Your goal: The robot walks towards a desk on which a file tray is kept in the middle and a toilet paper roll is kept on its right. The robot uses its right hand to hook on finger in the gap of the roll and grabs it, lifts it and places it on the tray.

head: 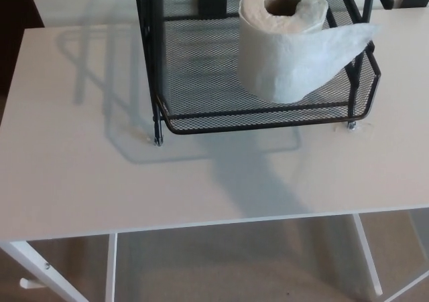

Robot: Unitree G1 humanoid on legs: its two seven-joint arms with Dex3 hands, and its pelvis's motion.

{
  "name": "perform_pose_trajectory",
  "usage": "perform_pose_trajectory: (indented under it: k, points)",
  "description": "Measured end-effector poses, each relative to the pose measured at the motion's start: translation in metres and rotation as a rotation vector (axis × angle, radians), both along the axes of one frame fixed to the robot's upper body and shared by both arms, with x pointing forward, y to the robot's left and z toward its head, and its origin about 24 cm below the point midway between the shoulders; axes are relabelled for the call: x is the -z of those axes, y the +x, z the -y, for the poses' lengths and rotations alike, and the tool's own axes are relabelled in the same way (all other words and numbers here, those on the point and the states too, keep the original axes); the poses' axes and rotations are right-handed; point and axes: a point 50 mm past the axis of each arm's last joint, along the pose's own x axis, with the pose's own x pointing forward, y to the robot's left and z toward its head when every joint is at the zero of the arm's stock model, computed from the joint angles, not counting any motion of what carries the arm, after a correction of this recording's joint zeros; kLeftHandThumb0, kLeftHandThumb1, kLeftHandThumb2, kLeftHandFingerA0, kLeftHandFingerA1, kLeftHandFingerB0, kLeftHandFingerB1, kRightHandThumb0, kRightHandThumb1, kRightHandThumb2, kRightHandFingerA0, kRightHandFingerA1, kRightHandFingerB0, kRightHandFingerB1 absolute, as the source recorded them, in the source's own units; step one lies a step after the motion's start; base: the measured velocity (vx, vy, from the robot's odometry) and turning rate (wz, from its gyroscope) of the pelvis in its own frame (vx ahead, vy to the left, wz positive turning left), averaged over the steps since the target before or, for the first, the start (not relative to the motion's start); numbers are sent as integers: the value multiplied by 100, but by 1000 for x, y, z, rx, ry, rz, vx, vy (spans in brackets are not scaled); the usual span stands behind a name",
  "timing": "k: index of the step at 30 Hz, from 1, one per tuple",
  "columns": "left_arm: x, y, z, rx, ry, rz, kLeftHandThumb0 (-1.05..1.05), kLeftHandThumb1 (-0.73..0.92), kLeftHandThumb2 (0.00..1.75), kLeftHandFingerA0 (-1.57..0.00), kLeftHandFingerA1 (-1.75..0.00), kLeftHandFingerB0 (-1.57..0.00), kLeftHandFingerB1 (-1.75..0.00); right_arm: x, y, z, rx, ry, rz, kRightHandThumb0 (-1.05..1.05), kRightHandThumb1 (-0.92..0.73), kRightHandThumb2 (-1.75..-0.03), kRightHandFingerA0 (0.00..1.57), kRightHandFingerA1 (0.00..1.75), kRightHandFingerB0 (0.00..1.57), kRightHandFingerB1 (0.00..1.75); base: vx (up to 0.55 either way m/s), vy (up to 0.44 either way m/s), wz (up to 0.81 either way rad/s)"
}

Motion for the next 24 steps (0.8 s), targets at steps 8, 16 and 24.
perform_pose_trajectory:
  k: [8, 16, 24]
  points:
    - [1, 0, 1, 0, -3, 1, -72, 85, 65, -41, -51, -29, -39, 22, -25, 57, 110, 140, 17, -36, -48, -68, 36, 54, 35, 42, 0, 0, 0]
    - [1, 2, 1, 1, -5, 6, -71, 84, 65, -43, -49, -30, -38, 64, -40, 96, 182, 278, -17, -42, -52, -80, 52, 75, 31, 45, 0, 0, 0]
    - [0, 4, 2, 2, -6, 12, -70, 85, 65, -43, -51, -30, -40, 123, -59, 133, 288, 461, -59, -35, -69, -60, 20, 84, 14, 31, 0, 0, 0]
